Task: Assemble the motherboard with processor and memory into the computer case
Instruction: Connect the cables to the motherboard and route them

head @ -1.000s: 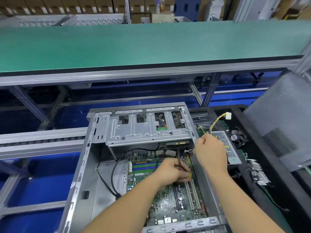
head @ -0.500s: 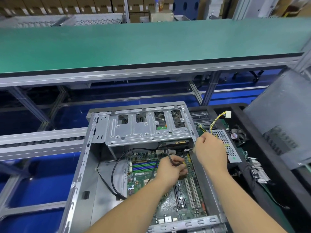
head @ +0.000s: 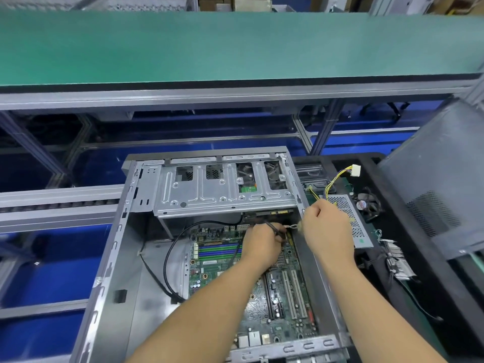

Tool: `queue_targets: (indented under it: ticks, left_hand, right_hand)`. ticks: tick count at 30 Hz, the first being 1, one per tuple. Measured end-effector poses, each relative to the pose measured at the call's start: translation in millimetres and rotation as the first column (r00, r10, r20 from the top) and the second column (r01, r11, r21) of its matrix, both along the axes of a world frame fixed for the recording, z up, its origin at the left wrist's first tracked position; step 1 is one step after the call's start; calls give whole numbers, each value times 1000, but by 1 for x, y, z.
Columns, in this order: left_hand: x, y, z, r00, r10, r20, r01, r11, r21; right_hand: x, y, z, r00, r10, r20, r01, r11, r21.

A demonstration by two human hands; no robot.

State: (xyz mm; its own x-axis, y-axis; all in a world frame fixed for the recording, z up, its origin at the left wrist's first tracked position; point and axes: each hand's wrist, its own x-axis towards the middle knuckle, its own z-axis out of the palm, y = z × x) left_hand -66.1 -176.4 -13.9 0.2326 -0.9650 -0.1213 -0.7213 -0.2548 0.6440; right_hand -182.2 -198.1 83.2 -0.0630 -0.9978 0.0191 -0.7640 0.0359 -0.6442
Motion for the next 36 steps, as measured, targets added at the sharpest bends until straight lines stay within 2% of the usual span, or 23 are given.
queue_targets:
  ticks: [2, 12, 22, 30, 36]
  left_hand:
    - [0, -3, 0, 997, -9, 83, 9, 1000, 8]
    - [-12, -14, 5, 983, 25, 181, -50, 990, 135]
    - [-12, -19, 7, 990, -23, 141, 5, 992, 129]
    - [-4, -28, 13, 994, -109, 6, 105, 968, 227]
    - [-5, -29, 12, 993, -117, -1, 114, 967, 228]
  right_hand:
    - [0, 0, -1, 1000, -4, 6, 4, 1000, -1]
    - [0, 0, -2, 1000, -9, -6, 9, 1000, -28]
    - [0, 0, -2, 1000, -3, 10, 3, 1000, -18]
    - [0, 0, -4, 1000, 2, 8, -2, 1000, -27]
    - [-1, -1, -5, 1000, 7, 0, -7, 1000, -25]
